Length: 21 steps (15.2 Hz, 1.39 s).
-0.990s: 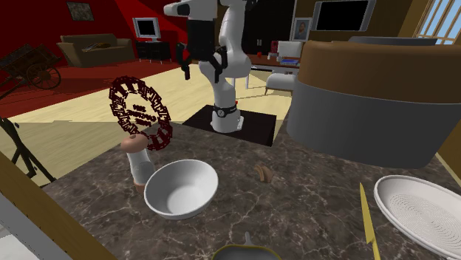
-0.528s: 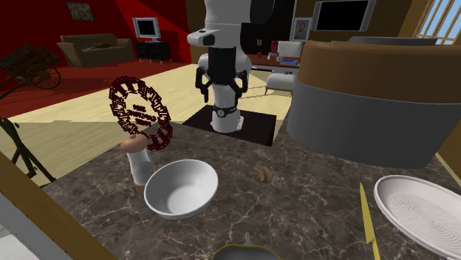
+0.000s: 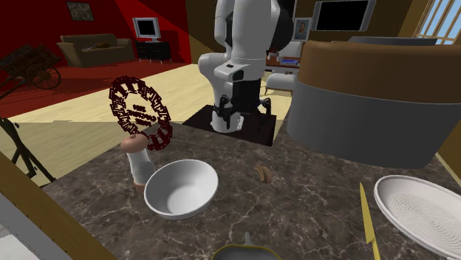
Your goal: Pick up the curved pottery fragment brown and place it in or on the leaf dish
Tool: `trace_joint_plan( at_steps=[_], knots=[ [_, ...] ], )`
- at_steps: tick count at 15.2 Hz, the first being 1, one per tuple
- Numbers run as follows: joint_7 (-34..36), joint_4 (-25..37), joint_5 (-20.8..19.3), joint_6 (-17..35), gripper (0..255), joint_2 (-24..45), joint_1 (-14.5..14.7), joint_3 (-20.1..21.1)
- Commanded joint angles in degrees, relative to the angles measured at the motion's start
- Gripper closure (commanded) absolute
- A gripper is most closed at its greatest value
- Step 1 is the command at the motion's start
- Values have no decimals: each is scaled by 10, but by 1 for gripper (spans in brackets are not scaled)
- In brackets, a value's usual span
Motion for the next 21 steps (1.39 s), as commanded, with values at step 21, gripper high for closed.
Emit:
trace_joint_plan(
  at_steps=[21],
  knots=[
    [207, 71, -159, 206, 0, 302, 34, 66]
  ],
)
